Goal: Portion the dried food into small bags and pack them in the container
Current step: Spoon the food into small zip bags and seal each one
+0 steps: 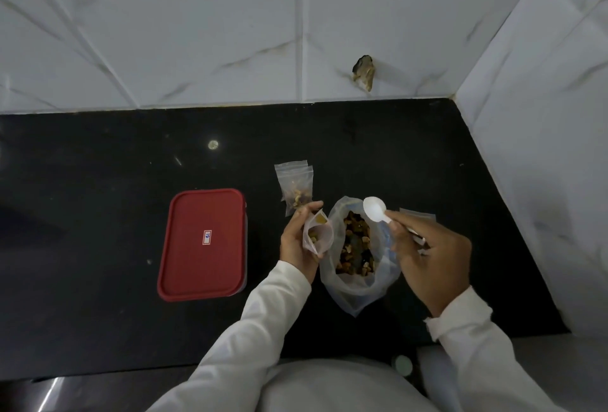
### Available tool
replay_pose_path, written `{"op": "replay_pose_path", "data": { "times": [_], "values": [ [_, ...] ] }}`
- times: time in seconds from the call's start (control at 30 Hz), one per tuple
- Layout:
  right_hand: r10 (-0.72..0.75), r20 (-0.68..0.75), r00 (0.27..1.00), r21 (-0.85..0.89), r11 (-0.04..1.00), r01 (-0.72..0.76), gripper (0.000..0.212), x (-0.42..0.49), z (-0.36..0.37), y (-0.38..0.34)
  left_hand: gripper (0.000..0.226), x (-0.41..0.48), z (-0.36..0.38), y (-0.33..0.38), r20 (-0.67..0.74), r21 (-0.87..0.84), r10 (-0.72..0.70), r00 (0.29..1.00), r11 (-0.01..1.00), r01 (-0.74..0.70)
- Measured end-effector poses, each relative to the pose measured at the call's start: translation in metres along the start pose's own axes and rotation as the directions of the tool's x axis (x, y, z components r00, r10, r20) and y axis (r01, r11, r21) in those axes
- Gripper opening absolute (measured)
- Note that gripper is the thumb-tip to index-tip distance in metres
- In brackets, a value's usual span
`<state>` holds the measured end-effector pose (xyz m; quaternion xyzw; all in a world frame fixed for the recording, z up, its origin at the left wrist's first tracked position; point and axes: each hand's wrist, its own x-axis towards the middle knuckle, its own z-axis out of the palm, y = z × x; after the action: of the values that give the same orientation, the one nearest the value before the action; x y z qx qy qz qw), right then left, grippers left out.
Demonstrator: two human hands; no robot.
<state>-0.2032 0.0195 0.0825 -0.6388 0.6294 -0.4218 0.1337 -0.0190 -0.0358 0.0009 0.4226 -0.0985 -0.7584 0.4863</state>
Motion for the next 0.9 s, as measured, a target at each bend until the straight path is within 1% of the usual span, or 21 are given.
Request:
{"op": "replay_pose_path", "data": {
  "times": [0.13, 0.2, 0.27, 0.37, 0.43, 0.5, 0.53, 0.6, 0.63, 0.67, 0.77, 0.83, 0.9],
  "values": [
    [0.006, 0.064, 0.998, -0.029, 1.000, -0.004, 0.013, -0.008, 0.005, 0.014, 0.034, 0.000, -0.001, 0.004, -0.044, -0.036, -0.017, 0.999, 0.999, 0.015],
    [0.065, 0.128, 0.990, -0.082, 0.995, -0.055, 0.015, -0.012, 0.008, 0.019, 0.032, 0.000, -0.001, 0.005, -0.066, -0.068, -0.042, 0.997, 0.997, 0.038],
    [0.178, 0.181, 0.967, -0.157, 0.976, -0.150, 0.021, -0.016, 0.013, 0.027, 0.030, -0.001, 0.000, 0.004, -0.084, -0.085, -0.070, 0.994, 0.994, 0.063],
    [0.268, 0.290, 0.919, -0.235, 0.951, -0.203, 0.016, -0.019, 0.022, 0.041, 0.026, 0.000, 0.000, -0.001, -0.124, -0.109, -0.117, 0.985, 0.989, 0.104],
    [0.278, 0.357, 0.892, -0.255, 0.947, -0.194, 0.013, -0.021, 0.027, 0.050, 0.025, 0.000, -0.001, -0.006, -0.149, -0.125, -0.130, 0.980, 0.986, 0.112],
    [0.281, 0.394, 0.875, -0.267, 0.946, -0.184, 0.015, -0.020, 0.034, 0.055, 0.024, -0.001, -0.002, -0.010, -0.164, -0.130, -0.142, 0.976, 0.984, 0.121],
    [0.301, 0.429, 0.852, -0.287, 0.939, -0.187, 0.017, -0.018, 0.039, 0.055, 0.025, -0.002, -0.003, -0.012, -0.172, -0.136, -0.157, 0.973, 0.982, 0.134],
    [0.370, 0.523, 0.768, -0.349, 0.915, -0.203, 0.022, -0.017, 0.047, 0.056, 0.027, -0.002, -0.005, -0.015, -0.190, -0.138, -0.182, 0.965, 0.978, 0.157],
    [0.400, 0.547, 0.735, -0.379, 0.902, -0.209, 0.024, -0.017, 0.050, 0.057, 0.027, -0.003, -0.005, -0.016, -0.199, -0.127, -0.183, 0.963, 0.979, 0.160],
    [0.404, 0.552, 0.729, -0.386, 0.899, -0.207, 0.024, -0.018, 0.052, 0.057, 0.029, -0.003, -0.007, -0.019, -0.209, -0.112, -0.183, 0.961, 0.980, 0.162],
    [0.323, 0.507, 0.799, -0.298, 0.936, -0.188, 0.020, -0.022, 0.052, 0.060, 0.034, -0.001, -0.012, -0.027, -0.241, -0.100, -0.195, 0.951, 0.979, 0.176],
    [0.318, 0.526, 0.788, -0.271, 0.942, -0.199, 0.019, -0.024, 0.050, 0.060, 0.036, 0.000, -0.011, -0.030, -0.250, -0.091, -0.182, 0.951, 0.982, 0.164],
    [0.346, 0.532, 0.773, -0.266, 0.935, -0.235, 0.019, -0.026, 0.051, 0.060, 0.036, 0.001, -0.007, -0.032, -0.261, -0.089, -0.165, 0.951, 0.985, 0.146]
  ]
}}
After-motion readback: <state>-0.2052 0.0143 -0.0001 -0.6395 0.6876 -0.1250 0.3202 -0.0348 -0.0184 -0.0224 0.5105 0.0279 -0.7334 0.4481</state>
